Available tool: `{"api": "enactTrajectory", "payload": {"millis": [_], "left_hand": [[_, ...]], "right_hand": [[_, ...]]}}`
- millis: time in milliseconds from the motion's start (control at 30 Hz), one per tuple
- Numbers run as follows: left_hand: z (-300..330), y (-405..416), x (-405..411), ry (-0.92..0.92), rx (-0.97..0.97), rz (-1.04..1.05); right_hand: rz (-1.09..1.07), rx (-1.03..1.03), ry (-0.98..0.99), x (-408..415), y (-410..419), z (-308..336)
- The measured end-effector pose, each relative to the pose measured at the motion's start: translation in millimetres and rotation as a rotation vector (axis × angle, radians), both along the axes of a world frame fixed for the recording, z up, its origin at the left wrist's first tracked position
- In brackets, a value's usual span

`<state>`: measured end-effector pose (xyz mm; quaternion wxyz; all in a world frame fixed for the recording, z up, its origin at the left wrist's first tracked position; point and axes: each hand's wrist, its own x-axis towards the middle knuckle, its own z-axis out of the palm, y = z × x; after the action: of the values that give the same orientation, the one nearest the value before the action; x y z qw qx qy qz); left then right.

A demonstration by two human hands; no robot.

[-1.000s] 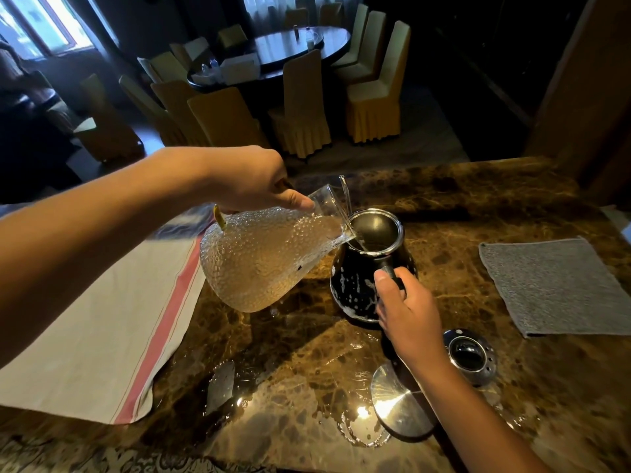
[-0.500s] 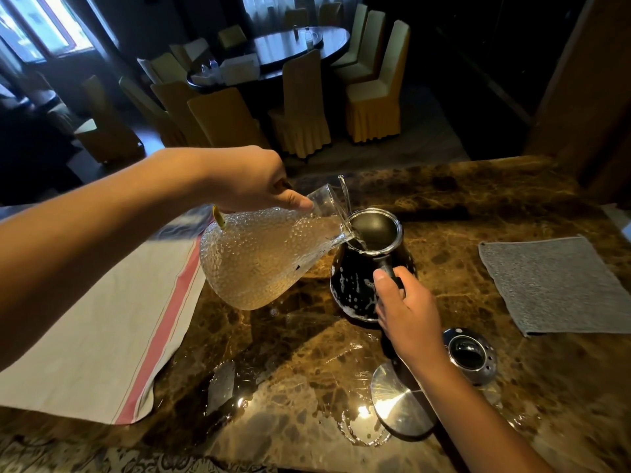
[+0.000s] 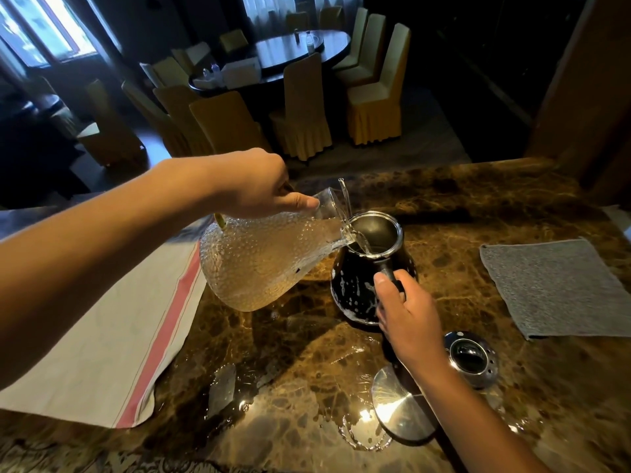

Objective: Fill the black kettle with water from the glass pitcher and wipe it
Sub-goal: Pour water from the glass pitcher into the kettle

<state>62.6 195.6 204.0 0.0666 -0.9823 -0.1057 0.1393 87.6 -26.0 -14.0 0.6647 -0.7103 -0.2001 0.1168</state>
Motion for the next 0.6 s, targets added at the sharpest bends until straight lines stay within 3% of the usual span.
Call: {"api": "enactTrajectory", "payload": {"millis": [600], "left_hand": [[3.5, -5.2, 3.2, 0.001, 0.029, -0.002]], "right_hand": [[0.057, 0.069, 0.079, 1.2, 2.1, -4.2]]}}
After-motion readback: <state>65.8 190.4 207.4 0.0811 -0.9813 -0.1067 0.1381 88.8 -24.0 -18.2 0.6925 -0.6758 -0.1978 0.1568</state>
